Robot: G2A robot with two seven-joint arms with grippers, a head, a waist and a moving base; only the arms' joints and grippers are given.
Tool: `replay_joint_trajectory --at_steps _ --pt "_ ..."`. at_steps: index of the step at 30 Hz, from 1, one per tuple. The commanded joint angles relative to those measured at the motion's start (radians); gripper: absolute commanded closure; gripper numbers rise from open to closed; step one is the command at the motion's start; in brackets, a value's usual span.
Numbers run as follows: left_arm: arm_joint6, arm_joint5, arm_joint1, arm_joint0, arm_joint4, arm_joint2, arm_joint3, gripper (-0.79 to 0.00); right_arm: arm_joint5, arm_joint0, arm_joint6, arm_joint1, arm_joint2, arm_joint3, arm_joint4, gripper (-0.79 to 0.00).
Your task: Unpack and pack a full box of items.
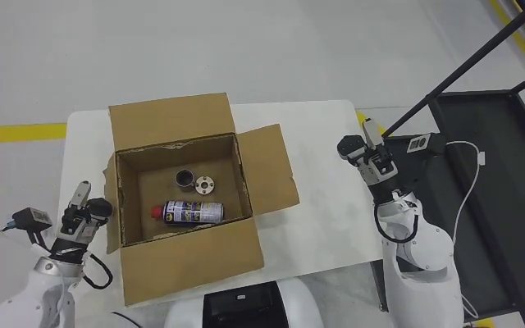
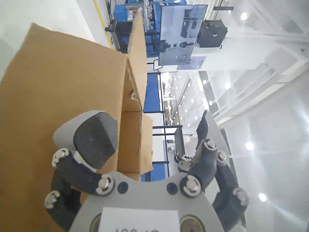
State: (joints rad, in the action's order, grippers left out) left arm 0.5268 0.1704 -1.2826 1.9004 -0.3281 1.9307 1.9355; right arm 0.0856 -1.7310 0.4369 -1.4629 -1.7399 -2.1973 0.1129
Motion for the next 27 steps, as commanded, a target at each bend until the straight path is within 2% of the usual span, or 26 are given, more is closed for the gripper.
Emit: replay_joint_trajectory --at_steps 1,12,16,19,21,23,27 --pt "0.001 0.022 0.0 0.002 -0.035 0.015 -0.001 -0.785 0.0 0.0 0.0 0.0 0.0 0.0 0.0 -0.785" --pt "0.084 0.097 0.005 0.071 -0.199 0.195 0.074 -0.785 0.0 0.0 0.0 0.0 0.0 0.0 0.0 -0.785" --pt "0.145 0.115 0.008 0.097 -0.253 0.27 0.065 -0.785 0.0 0.0 0.0 0.0 0.0 0.0 0.0 -0.785" --pt "0.182 0.184 0.008 0.11 -0.26 0.32 0.03 -0.785 0.001 0.001 -0.001 0.0 0.001 -0.001 -0.003 -0.785" --pt "0.154 0.241 0.006 0.109 -0.24 0.348 0.005 -0.785 0.01 0.008 0.012 0.004 0.02 -0.019 -0.059 -0.785" --pt "0.062 0.28 0.0 0.104 -0.223 0.37 -0.016 -0.785 0.033 0.02 0.016 0.007 0.049 -0.03 -0.133 -0.785" --pt "-0.037 0.294 -0.008 0.103 -0.145 0.377 -0.003 -0.785 0.089 0.062 -0.005 0.011 0.128 -0.023 -0.276 -0.785"
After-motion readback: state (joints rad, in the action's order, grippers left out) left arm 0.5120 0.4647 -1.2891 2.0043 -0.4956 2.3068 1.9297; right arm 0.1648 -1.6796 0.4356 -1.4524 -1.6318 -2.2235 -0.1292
